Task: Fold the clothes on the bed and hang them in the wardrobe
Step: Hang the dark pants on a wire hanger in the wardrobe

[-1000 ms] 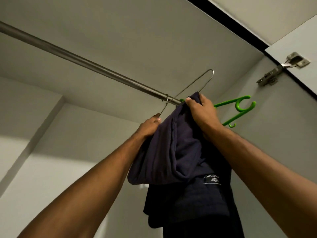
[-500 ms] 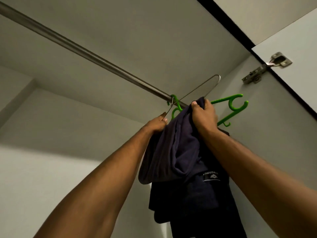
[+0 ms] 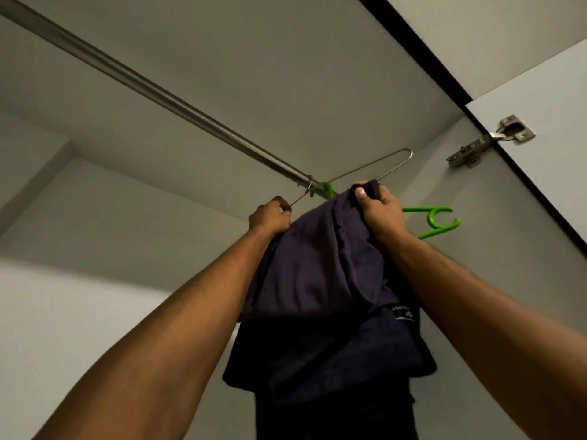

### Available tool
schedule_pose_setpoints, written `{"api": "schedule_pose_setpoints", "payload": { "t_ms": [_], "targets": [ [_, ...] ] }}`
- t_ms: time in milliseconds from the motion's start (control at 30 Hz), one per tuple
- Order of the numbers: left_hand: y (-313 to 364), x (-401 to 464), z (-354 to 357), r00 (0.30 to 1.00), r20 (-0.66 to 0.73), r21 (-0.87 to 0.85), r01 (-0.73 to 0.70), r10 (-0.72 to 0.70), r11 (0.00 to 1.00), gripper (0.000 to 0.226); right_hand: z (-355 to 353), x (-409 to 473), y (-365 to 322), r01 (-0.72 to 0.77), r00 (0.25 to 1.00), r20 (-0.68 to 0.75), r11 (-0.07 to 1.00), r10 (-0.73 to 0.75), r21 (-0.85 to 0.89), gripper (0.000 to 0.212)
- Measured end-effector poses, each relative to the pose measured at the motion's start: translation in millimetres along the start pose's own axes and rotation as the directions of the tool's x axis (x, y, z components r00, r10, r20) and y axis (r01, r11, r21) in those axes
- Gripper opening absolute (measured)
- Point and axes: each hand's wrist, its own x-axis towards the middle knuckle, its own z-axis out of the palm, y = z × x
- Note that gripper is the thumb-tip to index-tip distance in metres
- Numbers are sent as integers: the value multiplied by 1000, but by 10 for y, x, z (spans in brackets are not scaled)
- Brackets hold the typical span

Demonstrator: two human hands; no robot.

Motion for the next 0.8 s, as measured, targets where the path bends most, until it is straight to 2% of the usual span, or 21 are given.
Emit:
{"api": "schedule_pose_setpoints", "payload": {
  "t_ms": [233, 333, 467, 567, 633, 700, 733, 800],
  "targets": [
    [-49, -101, -124, 1000, 14, -49, 20, -19, 999, 33, 44, -151, -148, -50, 998, 31, 999, 50, -20, 5],
    [-27, -209, -112, 999, 28, -71, 42, -40, 997, 43, -48, -250, -251, -146, 984, 96, 988, 150, -50, 20],
    [61, -570, -58, 997, -59, -104, 47, -54, 993, 52, -258, -383, -369, -260, 948, 150, 954, 281, -149, 39],
    [190, -1008, -48, 993, -122, -142, -23, 5, 990, 50, -417, -475, -393, -257, 950, 122, 942, 287, -217, 51],
    [274, -1315, -44, 985, -160, -150, -82, 57, 985, 51, -527, -564, -421, -244, 952, 129, 944, 276, -221, 51],
    [395, -1681, -48, 970, -207, -136, -160, 130, 978, 62, -705, -701, -471, -246, 944, 165, 942, 286, -228, 53],
    [471, -1891, -48, 958, -228, -121, -206, 175, 971, 68, -831, -803, -501, -226, 945, 176, 937, 277, -266, 55],
    [641, -2268, -46, 923, -267, -74, -307, 278, 949, 71, -1092, -1001, -569, -71, 968, 183, 890, 170, -451, 58]
  ]
}}
